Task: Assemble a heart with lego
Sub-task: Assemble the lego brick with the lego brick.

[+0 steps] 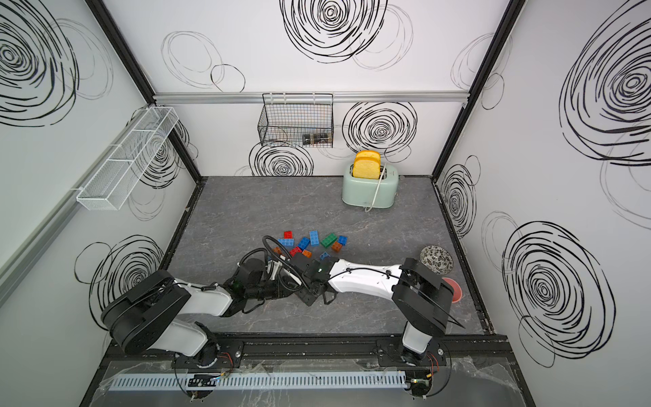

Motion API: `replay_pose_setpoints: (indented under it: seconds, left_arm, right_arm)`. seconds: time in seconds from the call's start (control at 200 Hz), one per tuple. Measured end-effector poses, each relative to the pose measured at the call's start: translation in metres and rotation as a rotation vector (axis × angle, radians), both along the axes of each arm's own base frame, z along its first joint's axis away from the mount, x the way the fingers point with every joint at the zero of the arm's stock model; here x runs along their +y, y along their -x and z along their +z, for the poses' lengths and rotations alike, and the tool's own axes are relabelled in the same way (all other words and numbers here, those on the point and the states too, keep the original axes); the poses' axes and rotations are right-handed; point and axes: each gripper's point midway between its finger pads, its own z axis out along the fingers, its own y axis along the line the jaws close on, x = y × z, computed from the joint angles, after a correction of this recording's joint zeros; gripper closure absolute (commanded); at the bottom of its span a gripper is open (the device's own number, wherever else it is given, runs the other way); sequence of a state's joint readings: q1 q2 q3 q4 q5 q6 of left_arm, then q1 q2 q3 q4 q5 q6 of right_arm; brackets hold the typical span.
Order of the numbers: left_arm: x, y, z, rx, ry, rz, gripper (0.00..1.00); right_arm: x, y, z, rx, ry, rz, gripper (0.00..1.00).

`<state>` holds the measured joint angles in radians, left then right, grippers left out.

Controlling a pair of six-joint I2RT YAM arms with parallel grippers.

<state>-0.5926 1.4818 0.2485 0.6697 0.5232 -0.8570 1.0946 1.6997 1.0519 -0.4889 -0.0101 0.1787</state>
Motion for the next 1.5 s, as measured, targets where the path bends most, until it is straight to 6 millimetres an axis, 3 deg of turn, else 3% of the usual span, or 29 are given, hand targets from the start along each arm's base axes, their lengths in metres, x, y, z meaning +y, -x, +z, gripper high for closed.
replay_pose_setpoints:
  seconds: [0.21,0.425,0.625,0.861,1.026,1.196,1.371,1.501]
  left_arm:
    - [0.006,-0.003,0.002,0.030,0.017,0.033,0.46]
    - [0.034,-0.016,0.017,0.056,0.058,0.142,0.43]
    - [0.048,-0.024,0.042,-0.006,0.036,0.174,0.41]
    - [0.067,-0.023,0.031,0.037,-0.014,0.224,0.40]
    - [0.071,-0.021,0.028,0.051,-0.031,0.228,0.39]
    - [0.079,-0.024,0.028,0.045,-0.044,0.254,0.39]
    - [0.087,-0.028,0.025,0.048,-0.061,0.292,0.38]
    - [0.093,-0.031,0.027,0.041,-0.066,0.322,0.38]
  right_arm:
    - [0.005,-0.002,0.001,0.017,0.000,0.019,0.73]
    - [0.008,-0.002,0.006,-0.012,0.027,0.042,0.71]
    - [0.009,-0.002,0.007,-0.011,0.051,0.068,0.57]
    - [0.003,0.011,-0.005,0.063,0.126,0.122,0.44]
    - [0.015,0.007,0.010,0.062,0.091,0.139,0.37]
    - [0.025,-0.001,0.034,0.064,0.012,0.127,0.36]
    - [0.029,-0.031,0.062,0.037,-0.074,0.065,0.36]
    - [0.029,-0.054,0.071,0.019,-0.116,0.014,0.36]
